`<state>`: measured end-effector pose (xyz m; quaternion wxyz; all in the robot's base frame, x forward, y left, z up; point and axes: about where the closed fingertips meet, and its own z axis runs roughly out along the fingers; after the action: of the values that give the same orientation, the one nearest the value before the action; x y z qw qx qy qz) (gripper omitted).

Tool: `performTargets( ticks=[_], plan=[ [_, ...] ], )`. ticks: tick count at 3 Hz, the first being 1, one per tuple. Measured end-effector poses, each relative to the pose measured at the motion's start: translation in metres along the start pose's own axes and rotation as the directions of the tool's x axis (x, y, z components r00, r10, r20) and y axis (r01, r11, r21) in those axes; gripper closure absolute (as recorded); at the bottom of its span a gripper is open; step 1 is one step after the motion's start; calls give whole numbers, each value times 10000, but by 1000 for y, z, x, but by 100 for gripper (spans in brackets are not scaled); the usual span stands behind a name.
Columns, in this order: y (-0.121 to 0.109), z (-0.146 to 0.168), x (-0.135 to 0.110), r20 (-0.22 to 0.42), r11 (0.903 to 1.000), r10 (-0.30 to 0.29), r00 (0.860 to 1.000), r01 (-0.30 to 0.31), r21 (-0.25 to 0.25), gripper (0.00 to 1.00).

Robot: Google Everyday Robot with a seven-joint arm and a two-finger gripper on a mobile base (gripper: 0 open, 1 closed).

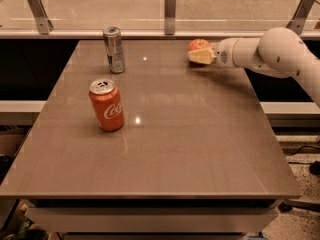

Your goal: Move apple near coke can

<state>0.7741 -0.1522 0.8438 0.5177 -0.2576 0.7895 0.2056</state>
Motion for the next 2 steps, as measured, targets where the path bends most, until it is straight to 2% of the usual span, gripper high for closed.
performTargets(
  ticks=[1, 2],
  plan=[
    [0, 0, 0, 0, 10000, 0, 10000, 0, -1, 100],
    [4, -2, -6, -39, 9995, -40, 10000, 38, -321, 100]
  ],
)
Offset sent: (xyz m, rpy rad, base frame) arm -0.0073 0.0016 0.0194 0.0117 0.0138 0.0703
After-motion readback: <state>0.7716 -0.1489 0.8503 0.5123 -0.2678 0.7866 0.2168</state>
